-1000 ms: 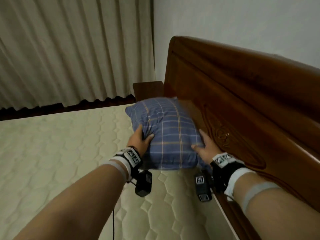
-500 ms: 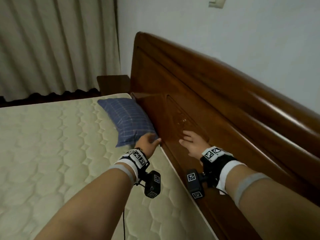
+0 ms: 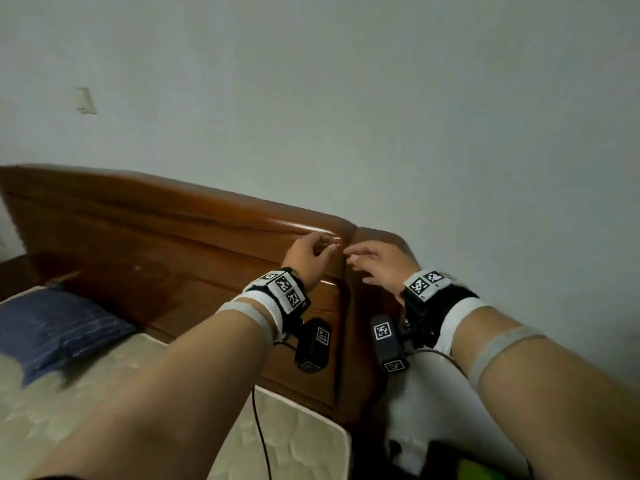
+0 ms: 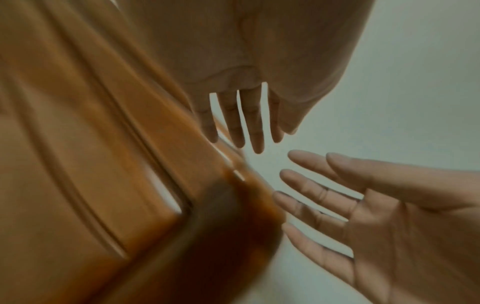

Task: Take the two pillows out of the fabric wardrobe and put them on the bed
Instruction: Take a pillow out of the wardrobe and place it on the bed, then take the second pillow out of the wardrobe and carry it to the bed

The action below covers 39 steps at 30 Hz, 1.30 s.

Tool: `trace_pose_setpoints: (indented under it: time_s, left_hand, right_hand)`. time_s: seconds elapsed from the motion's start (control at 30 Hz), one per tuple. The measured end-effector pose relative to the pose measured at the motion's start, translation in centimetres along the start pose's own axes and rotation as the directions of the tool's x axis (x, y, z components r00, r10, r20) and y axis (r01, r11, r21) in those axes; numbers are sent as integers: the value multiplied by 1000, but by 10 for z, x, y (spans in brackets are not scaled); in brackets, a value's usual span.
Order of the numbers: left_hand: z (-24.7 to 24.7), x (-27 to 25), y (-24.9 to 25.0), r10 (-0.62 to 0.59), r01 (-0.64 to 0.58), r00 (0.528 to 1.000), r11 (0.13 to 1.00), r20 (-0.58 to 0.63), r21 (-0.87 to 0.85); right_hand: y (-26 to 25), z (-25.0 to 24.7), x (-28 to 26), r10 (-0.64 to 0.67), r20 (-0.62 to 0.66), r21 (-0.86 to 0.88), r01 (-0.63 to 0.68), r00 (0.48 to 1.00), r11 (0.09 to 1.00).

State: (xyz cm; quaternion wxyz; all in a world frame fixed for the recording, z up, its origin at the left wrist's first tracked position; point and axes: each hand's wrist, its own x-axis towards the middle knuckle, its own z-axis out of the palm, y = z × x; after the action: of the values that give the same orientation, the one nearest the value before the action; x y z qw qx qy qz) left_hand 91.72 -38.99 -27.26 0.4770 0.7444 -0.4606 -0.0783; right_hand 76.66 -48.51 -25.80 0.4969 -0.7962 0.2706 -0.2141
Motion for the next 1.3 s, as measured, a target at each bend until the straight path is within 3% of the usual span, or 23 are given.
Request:
trace_pose_setpoints:
  time_s: [0.23, 0.47, 0.57, 0.7, 0.9, 1.0, 1.13, 1.3]
  left_hand:
    - [187, -48, 147, 118, -86, 933, 990, 341, -108]
    - [334, -95, 225, 194, -101, 782, 977, 592, -187]
    - [398, -108, 244, 238, -134, 741, 969, 628, -209]
    - [471, -140, 271, 307, -191, 631, 952, 712, -241]
    - [559, -213, 356, 445, -214, 414, 895, 794, -390]
    - [592, -273, 410, 549, -162, 273, 836, 790, -524]
    - [588, -376, 486, 672, -69, 8, 740, 741, -670]
    - [542, -504, 552, 751, -1, -280, 623, 598, -782]
  right_hand:
    - [74, -180, -144, 232, -305, 89, -215, 924, 973]
    - [157, -276, -240, 332, -504, 160, -291, 797, 943]
    - [200, -305, -283, 366, -628, 208, -305, 686, 929]
    - [240, -342, -344, 401, -733, 224, -361, 550, 905]
    - [238, -385, -455, 452, -841, 277, -482, 297, 831]
    - [215, -396, -527, 449, -890, 355, -494, 82, 794]
    - [173, -388, -623, 454, -871, 489, -436, -189, 756]
    - [115, -336, -746, 358, -823, 540, -412, -441, 734]
